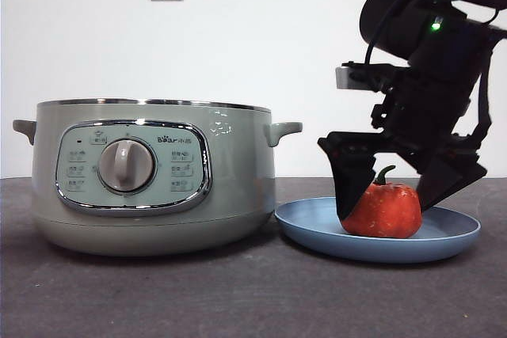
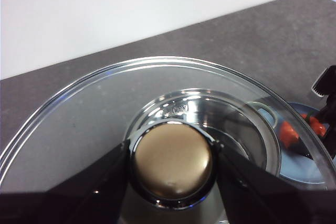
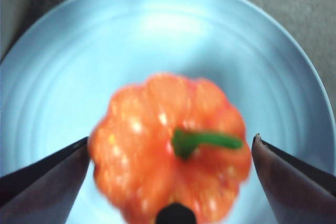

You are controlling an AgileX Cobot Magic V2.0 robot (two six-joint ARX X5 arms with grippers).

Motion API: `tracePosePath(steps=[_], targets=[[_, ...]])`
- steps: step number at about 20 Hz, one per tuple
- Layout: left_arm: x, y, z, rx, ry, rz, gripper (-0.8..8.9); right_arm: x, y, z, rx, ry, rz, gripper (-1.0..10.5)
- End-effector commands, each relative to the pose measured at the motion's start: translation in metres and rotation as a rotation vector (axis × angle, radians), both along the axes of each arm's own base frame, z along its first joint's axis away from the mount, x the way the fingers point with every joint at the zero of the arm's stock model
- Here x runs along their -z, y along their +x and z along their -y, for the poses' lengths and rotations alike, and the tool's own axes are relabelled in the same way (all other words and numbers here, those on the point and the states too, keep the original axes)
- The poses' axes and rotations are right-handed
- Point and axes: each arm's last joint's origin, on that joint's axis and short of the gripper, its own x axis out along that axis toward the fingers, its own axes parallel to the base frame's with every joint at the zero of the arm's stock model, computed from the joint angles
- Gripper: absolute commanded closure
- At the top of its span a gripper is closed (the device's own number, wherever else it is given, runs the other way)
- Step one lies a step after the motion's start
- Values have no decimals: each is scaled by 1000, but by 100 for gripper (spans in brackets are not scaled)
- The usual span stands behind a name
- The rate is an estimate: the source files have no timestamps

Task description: Take the pumpkin out from the steamer,put the pumpkin in the blue plate,close the lid

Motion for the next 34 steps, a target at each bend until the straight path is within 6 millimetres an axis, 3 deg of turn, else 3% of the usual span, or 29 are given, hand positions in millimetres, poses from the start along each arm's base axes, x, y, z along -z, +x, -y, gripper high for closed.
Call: tracePosePath(steps=[1,6,12,16,20,25,34], targets=[[-8,8,5,16,-40,53,822,-14,-8,3,17,28,22,442],[3,46,24,36,-18,9,822,-58,-37,18,18,54,62,442],[31,103,55,115,-19,-71,822,-113,-87,44,24,126,190,442],[52,131,70,132,-13,-117,822,-137,-117,60,46,196,282,442],[70,150,80,146,-26,-169,822,-148,-138,71,51,225,324,442],[97,166,88,147,10,-265,822,-152,-148,76,53,239,346,442],[109,162,86,144,68,-374,822,-152,-149,76,53,241,348,442]])
